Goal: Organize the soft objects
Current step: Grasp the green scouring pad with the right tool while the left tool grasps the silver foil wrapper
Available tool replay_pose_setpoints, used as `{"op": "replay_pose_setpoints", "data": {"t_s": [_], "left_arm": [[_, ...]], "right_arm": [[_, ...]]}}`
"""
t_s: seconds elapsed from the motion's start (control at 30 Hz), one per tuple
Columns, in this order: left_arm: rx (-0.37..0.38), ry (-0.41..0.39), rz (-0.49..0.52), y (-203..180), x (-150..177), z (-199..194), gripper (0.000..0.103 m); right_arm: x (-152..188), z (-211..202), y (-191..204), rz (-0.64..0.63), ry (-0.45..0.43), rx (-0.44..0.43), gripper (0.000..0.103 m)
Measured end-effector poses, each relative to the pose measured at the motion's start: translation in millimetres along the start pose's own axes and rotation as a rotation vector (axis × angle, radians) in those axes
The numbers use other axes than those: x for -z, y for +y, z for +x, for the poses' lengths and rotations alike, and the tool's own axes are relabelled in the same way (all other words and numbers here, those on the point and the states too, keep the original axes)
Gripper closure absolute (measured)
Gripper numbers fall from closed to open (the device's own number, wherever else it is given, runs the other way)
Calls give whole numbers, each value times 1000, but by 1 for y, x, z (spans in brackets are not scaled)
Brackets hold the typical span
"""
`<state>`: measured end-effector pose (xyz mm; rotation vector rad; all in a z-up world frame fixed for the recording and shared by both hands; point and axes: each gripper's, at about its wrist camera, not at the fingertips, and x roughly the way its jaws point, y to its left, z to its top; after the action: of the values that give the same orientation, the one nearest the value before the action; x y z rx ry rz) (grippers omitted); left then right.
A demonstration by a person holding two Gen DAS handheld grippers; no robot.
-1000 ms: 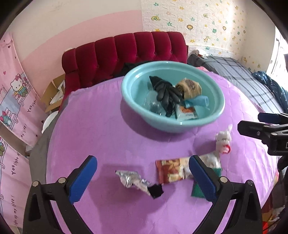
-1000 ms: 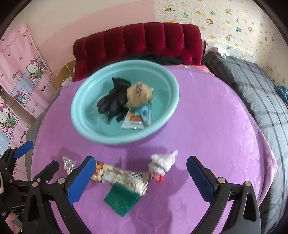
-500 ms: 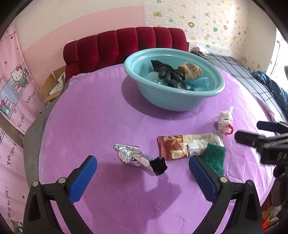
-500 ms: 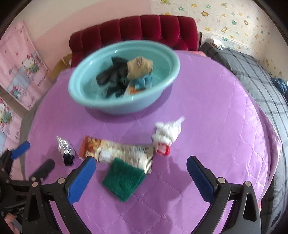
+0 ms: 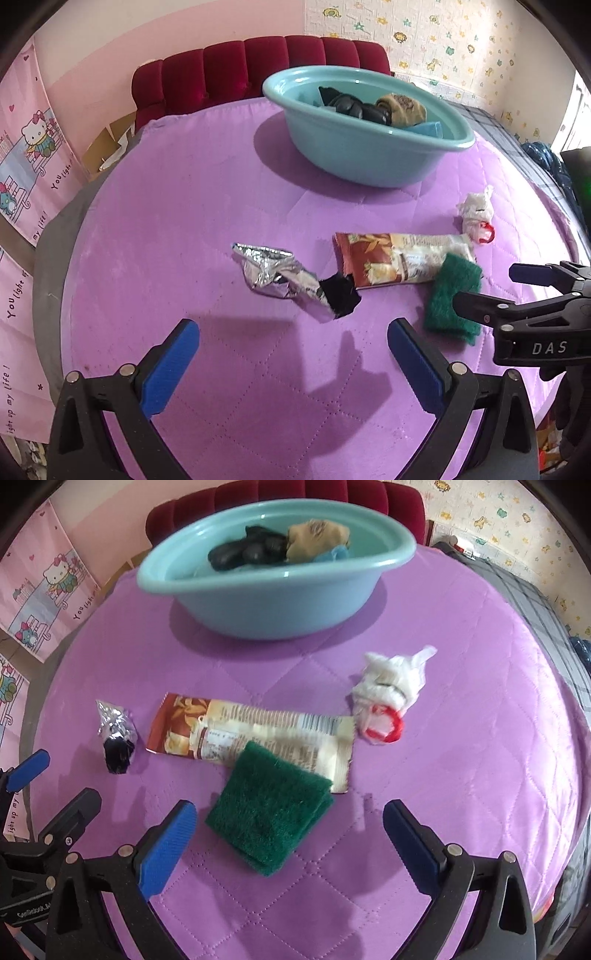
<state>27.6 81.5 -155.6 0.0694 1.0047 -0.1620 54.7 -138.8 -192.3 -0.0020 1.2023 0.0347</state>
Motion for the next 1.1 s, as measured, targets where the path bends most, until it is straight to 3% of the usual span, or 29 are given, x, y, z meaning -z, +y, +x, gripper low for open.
{"op": "replay_pose_setpoints", "data": {"t_s": [0.37,0.43,0.5,0.53,0.6,0.63,1.1], "left_arm": [[-5,19,-46,12,4,11,0],[-11,18,-46,11,5,11,0],[-11,17,-45,10,4,12,0],[-11,18,-48,10,4,13,0],[-6,17,-56,11,3,14,0],[-4,18,-59,10,2,14,0],[25,27,-106,4,-18,35,0]], "right_arm": [[4,32,17,-11,39,-3,0],[3,35,20,-20,36,-4,12],[5,37,21,-33,32,14,44],[7,38,23,-40,26,11,50],[9,38,25,-49,17,-5,89],[9,37,25,-51,13,-6,95],[8,6,8,-50,-49,-34,98]]}}
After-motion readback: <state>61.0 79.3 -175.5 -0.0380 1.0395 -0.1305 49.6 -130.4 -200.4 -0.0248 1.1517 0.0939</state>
